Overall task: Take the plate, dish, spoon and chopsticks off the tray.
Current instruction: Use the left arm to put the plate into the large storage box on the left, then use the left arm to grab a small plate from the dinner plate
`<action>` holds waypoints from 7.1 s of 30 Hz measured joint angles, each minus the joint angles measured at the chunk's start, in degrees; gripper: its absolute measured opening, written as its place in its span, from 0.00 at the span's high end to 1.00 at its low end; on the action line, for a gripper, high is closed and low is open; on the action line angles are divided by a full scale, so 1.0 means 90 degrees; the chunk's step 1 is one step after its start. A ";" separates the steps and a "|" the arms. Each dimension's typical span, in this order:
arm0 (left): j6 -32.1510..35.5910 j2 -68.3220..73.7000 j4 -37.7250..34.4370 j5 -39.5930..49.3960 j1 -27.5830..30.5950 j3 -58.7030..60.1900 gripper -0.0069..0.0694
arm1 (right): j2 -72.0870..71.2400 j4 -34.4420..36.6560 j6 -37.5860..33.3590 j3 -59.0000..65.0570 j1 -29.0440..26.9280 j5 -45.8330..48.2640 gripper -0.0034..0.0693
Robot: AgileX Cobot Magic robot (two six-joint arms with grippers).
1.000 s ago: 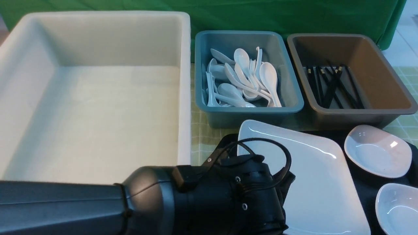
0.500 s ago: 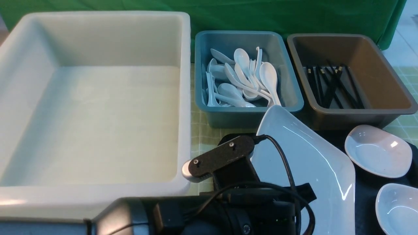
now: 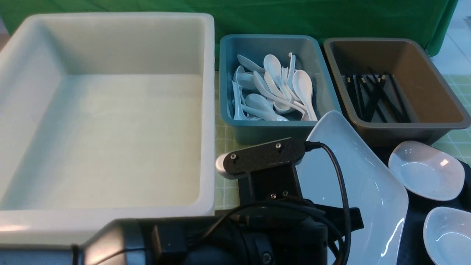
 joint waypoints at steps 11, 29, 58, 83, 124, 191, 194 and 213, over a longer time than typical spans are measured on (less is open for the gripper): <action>0.0536 -0.0277 0.0253 -0.0223 0.0000 -0.0222 0.89 | 0.0000 0.0000 0.0000 0.0000 0.0000 0.0000 0.74; 0.0898 -0.1319 0.0335 -0.0081 0.0069 -0.0375 0.89 | 0.0000 0.0000 0.0016 0.0000 0.0000 0.0000 0.73; 0.1905 -0.5438 0.0915 0.1893 0.4761 0.0226 0.88 | 0.0000 0.0000 0.0320 0.0000 0.0000 -0.0222 0.71; 0.8108 -0.2073 -0.6364 -0.1132 0.9658 0.0312 0.88 | 0.0000 0.0000 0.0341 0.0000 0.0000 -0.0332 0.69; 0.6704 -0.0978 -0.5858 -0.4636 0.9669 0.2542 0.88 | 0.0000 0.0000 0.0341 0.0000 0.0000 -0.0376 0.68; 1.0000 0.4459 -0.7898 0.1417 0.1777 -0.6235 0.47 | 0.0508 -0.0021 0.0343 -0.1102 0.0000 0.0343 0.93; 0.9835 0.4942 -0.7898 0.1380 0.1720 -0.6842 0.45 | 0.0424 -0.0056 0.0343 -0.1200 0.0000 0.0336 0.93; 0.9711 0.5873 -0.8476 0.0394 0.1708 -0.7366 0.52 | 0.0372 -0.0077 0.0343 -0.1293 0.0000 0.0241 0.91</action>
